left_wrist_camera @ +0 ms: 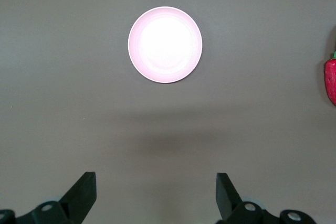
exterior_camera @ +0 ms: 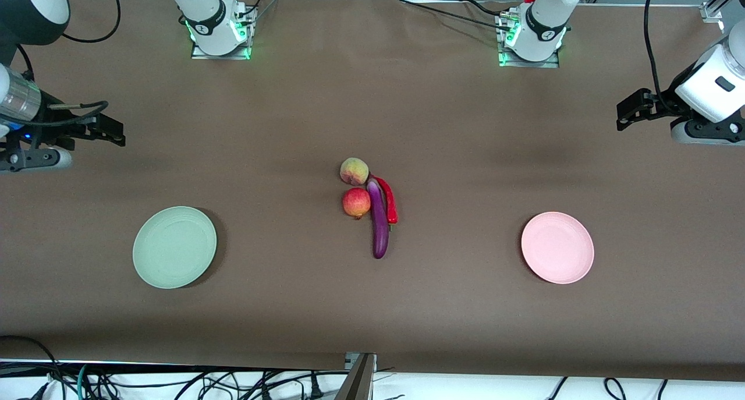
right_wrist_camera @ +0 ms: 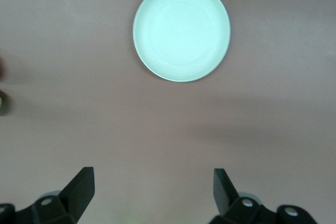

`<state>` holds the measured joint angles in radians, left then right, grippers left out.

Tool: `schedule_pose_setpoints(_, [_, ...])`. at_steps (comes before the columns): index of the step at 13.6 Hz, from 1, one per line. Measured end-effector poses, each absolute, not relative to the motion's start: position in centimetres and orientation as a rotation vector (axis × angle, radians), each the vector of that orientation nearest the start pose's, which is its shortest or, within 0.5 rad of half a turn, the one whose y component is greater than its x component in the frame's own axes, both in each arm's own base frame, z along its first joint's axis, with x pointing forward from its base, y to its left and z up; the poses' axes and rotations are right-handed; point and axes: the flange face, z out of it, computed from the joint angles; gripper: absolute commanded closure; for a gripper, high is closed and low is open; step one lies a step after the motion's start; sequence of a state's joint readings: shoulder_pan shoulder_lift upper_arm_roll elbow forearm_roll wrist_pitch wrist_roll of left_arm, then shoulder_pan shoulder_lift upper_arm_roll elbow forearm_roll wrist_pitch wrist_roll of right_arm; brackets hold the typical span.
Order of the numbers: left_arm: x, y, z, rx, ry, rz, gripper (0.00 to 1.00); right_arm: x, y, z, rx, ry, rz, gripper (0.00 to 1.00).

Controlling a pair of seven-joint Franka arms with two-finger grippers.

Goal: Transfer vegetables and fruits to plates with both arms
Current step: 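Reach the right gripper to the peach while the left gripper approaches the chili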

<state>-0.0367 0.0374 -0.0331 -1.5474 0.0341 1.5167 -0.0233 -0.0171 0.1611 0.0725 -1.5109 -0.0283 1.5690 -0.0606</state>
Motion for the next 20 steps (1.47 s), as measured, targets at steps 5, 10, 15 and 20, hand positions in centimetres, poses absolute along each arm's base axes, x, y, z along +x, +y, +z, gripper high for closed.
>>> schedule_pose_setpoints(5, [55.9, -3.5, 61.1, -3.103, 0.071, 0.102, 0.0, 62.7, 6.4, 50.7, -3.126, -0.271, 0.159, 0.0])
schedule_pose_setpoints(10, [55.8, -4.7, 61.1, -3.104, 0.107, 0.1, 0.0, 64.4, 14.1, 43.5, -3.073, -0.265, 0.196, 0.0])
schedule_pose_setpoints(15, [55.6, -8.6, 59.7, -3.09, 0.218, 0.174, 0.0, 62.6, 27.6, 38.4, -3.094, 0.021, 0.14, 0.0])
schedule_pose_setpoints(20, [57.8, -8.7, 54.8, -3.078, 0.226, 0.308, 0.0, 60.3, 37.1, 31.9, -3.004, 0.11, 0.097, 0.0])
